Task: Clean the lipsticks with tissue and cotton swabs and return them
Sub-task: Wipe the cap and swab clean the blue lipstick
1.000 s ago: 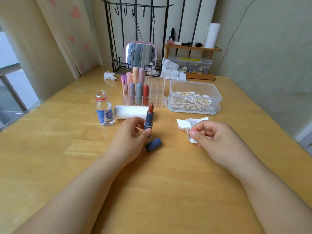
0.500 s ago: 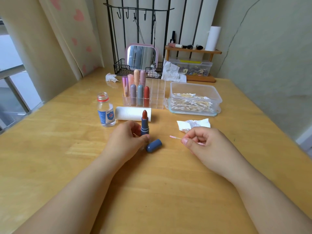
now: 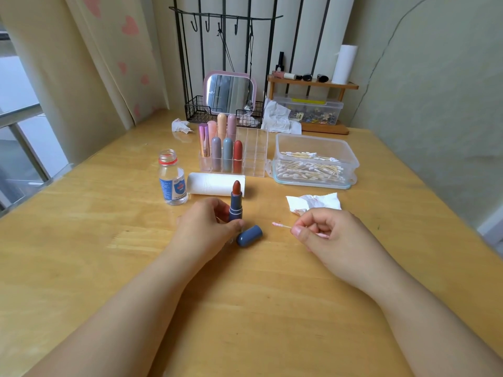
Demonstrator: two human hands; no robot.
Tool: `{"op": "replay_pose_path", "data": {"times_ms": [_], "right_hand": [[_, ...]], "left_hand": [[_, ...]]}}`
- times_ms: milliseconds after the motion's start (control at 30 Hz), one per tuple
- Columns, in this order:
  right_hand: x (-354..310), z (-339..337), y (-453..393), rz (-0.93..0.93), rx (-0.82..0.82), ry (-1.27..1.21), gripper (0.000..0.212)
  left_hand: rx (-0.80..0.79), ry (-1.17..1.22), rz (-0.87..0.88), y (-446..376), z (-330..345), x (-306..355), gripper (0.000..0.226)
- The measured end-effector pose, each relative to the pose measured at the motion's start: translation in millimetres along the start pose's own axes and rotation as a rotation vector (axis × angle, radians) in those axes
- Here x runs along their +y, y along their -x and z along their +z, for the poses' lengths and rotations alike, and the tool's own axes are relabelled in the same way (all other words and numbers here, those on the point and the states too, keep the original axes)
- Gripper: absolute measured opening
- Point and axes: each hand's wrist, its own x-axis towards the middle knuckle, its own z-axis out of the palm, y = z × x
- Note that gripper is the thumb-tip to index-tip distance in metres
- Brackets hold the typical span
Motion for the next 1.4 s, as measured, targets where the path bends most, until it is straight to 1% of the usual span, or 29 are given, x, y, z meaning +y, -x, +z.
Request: {"op": "replay_pose_path", "data": {"times_ms": [67,167,200,267,333,400,467,500,567,600,667,733,800,900,967,1033,1233,1333,1400], "right_hand": [[0.4,-0.4,0.1,0.001,0.005,0.002,0.016],[0.7,-0.9,-0.1,-0.006,0.011,0.002,0.016],[0.6,-1.0,-0.4,-0.008,0.012,0.0,0.016],[0.9,-1.2,-0.7,-0.007,0.014,0.004,0.016],[1.2,-1.1,-1.0,-0.001,0.015,0.008,0.017],[0.3,-0.2,-0.8,-0.004,0.02,0.004,0.018],[-1.6,-0.3,-0.2,-0.016,0.021,0.0,0.018],[-3.2,-2.5,0.1,-0.02,0.016,-0.005,0.017],[-7.7,-12.8,-0.3,-0.024,0.014,-0.054,0.014],[-9.3,-21.0,-1.0,-0.027,0.044,-0.103,0.013],[-8.9,-40.4,-3.4,-0.032,0.19,-0.225,0.013],[-5.6,-53.9,-4.5,-0.026,0.323,-0.298,0.013],[-1.9,-55.7,-5.7,-0.007,0.358,-0.312,0.013],[2.2,-51.7,-7.6,0.024,0.335,-0.31,0.012],[4.2,-51.6,-8.1,0.029,0.321,-0.301,0.011],[6.5,-52.3,-8.5,0.028,0.321,-0.296,0.011],[9.5,-53.4,-10.2,0.02,0.329,-0.298,0.01],[10.0,-52.3,-9.6,0.006,0.316,-0.287,0.01],[10.0,-50.9,-9.5,0.0,0.309,-0.29,0.01]], "left_hand": [[-0.003,0.007,-0.007,1.0,-0.2,1.5,0.023],[0.01,0.033,-0.054,2.6,-0.6,2.7,0.046],[0.017,0.032,-0.061,3.3,-0.8,2.9,0.049],[0.027,0.011,-0.049,3.6,0.2,2.3,0.05],[0.035,0.014,-0.014,3.2,1.3,1.0,0.047],[0.023,0.009,0.046,1.9,3.2,0.2,0.034],[-0.006,-0.172,0.124,0.6,6.1,2.1,0.013],[-0.008,-0.275,0.157,0.0,8.1,3.6,0.009],[0.001,-0.383,0.186,-1.6,11.3,4.9,0.012],[0.024,-0.387,0.199,-1.8,11.6,5.2,0.013],[0.094,-0.338,0.264,-1.0,8.9,6.1,0.018],[0.122,-0.281,0.363,-0.3,6.3,10.3,0.026],[0.065,-0.354,0.471,-2.3,7.6,18.8,0.035],[-0.113,-0.534,0.587,-14.8,17.5,27.8,0.047],[-0.213,-0.601,0.613,-23.8,24.2,29.7,0.045],[-0.237,-0.64,0.628,-30.7,27.4,29.1,0.039],[-0.197,-0.459,0.663,-33.3,19.5,18.3,0.032],[-0.16,-0.312,0.621,-25.4,5.4,8.1,0.027],[-0.139,-0.155,0.529,-19.5,-2.7,4.0,0.023]]}}
